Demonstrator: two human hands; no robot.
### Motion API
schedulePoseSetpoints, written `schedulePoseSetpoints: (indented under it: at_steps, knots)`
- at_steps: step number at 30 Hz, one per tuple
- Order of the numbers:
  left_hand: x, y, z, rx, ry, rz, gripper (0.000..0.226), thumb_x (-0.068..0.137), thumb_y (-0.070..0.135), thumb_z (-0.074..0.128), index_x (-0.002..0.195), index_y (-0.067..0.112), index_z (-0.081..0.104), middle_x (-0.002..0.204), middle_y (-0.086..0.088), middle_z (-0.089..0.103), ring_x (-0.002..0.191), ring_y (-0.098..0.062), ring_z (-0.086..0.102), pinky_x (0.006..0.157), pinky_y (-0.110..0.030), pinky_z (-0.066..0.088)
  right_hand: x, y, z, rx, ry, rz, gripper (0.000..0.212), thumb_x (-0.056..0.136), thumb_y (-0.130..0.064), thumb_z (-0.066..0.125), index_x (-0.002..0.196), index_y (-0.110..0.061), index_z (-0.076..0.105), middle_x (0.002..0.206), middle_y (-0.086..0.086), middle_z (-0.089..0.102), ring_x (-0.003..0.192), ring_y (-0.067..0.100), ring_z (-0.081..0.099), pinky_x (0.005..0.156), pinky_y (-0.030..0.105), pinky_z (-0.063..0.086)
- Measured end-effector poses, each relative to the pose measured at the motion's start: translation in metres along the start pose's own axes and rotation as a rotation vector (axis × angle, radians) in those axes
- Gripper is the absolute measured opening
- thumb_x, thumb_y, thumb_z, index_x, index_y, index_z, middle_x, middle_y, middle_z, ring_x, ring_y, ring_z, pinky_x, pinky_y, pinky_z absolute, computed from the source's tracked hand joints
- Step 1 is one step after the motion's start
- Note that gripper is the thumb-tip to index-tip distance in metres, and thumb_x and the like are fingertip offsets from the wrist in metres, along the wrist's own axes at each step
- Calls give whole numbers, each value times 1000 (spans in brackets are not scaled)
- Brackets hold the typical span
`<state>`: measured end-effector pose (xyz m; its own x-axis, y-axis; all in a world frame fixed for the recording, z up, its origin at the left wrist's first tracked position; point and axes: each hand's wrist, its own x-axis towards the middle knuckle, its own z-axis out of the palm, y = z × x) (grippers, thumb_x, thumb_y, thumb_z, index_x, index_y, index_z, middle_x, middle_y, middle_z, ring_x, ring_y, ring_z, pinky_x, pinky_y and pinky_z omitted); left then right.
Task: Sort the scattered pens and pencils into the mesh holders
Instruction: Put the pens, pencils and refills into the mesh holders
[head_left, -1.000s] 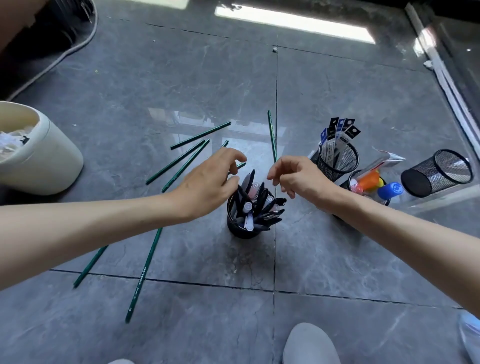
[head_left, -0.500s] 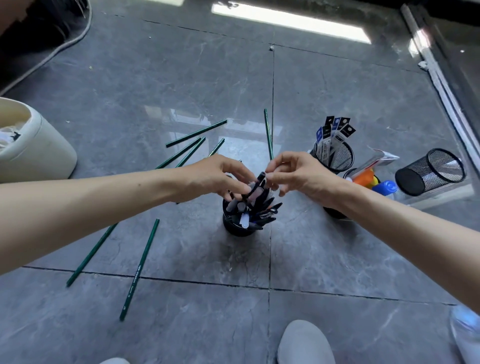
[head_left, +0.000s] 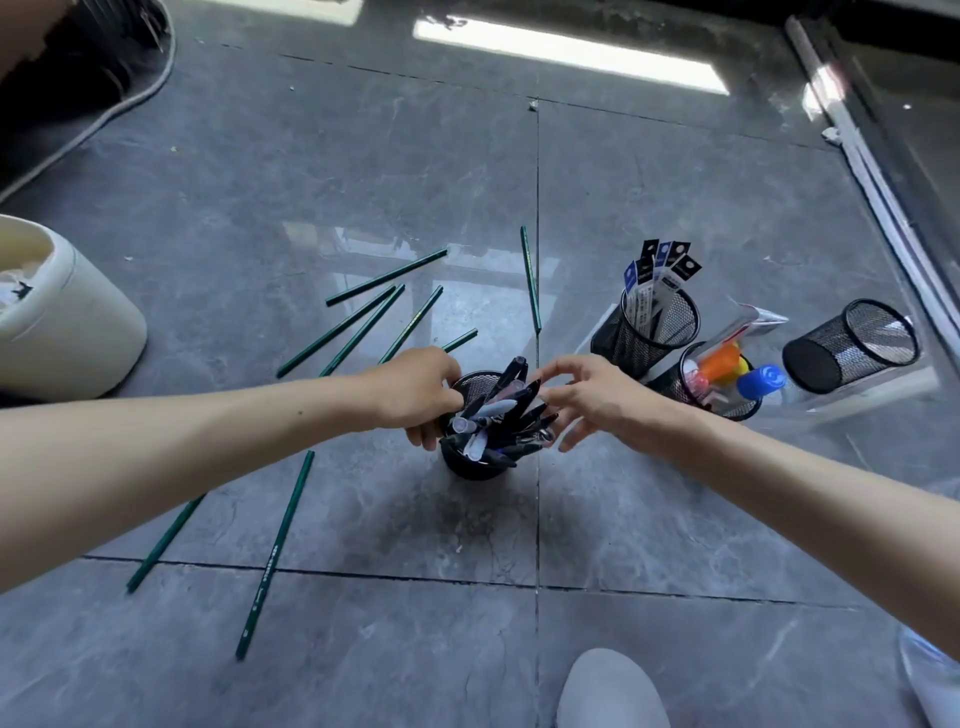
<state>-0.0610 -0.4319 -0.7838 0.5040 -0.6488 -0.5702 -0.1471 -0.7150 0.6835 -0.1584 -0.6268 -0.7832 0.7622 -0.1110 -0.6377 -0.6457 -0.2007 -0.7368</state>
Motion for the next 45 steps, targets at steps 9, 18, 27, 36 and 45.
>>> schedulePoseSetpoints:
  at_steps: [9, 18, 27, 36, 45]
  knots:
    - [35, 13, 14, -295, 196, 1, 26, 85, -6, 36, 104, 1, 53, 58, -24, 64, 45, -27, 64, 40, -27, 50, -24, 30, -5, -1, 79, 152, 20, 98, -6, 39, 94, -1, 58, 72, 17, 63, 56, 24, 65, 50, 27, 51]
    - [63, 48, 44, -658, 132, 74, 47, 96, 1, 46, 137, 17, 29, 73, -23, 67, 62, -27, 71, 55, -29, 58, -54, 69, -44, -63, 240, 295, 13, 93, -8, 47, 90, -4, 59, 70, 13, 61, 54, 21, 62, 47, 23, 48]
    - [52, 64, 74, -665, -21, 69, 25, 95, 2, 47, 104, 25, 47, 101, -6, 68, 91, -13, 67, 79, -30, 51, -62, 115, -90, -249, 610, 462, 20, 82, -9, 51, 91, 5, 62, 80, 16, 57, 66, 30, 56, 59, 37, 54]
    - [54, 76, 117, -692, -85, -78, 35, 92, -1, 51, 122, 13, 39, 111, -3, 59, 96, -14, 59, 81, -30, 44, -59, 108, -147, -538, 755, 363, 16, 82, -12, 49, 95, -5, 56, 146, 19, 16, 131, 35, 29, 98, 34, 35]
    - [66, 105, 122, -635, -148, -64, 42, 91, 7, 53, 129, 20, 40, 101, -2, 70, 85, -8, 70, 65, -24, 47, -34, 103, -204, -445, 774, 280, 14, 81, -16, 55, 86, -4, 52, 158, 5, -18, 139, 35, 15, 109, 36, 24]
